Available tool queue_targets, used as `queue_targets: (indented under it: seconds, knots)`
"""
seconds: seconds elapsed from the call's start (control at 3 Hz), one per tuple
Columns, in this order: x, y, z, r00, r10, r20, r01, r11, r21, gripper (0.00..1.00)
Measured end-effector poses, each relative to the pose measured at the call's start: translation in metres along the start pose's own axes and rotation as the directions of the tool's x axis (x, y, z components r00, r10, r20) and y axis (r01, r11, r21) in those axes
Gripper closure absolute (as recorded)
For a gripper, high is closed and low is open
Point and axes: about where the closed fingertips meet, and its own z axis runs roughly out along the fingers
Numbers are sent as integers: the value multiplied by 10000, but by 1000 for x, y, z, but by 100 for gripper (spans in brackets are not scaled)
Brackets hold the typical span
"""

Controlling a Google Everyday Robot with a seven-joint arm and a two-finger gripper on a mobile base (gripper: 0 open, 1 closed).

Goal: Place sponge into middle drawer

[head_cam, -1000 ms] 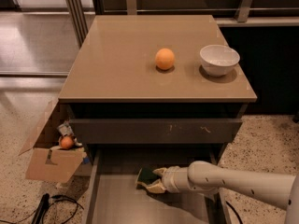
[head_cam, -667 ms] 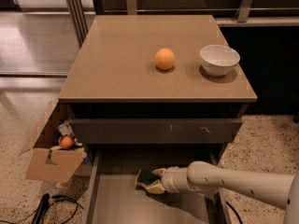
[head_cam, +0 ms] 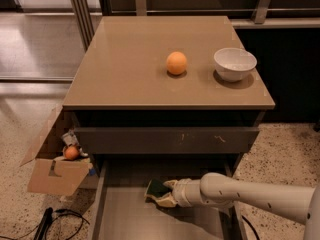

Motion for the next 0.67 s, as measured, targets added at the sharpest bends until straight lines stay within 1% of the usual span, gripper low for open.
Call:
queue_targets:
  seconds: [0.33,0.67]
  knots:
    - [0,0,0,10000,0,0,0,10000,-1,12]
    - [0,0,0,10000,0,0,0,10000,-2,0]
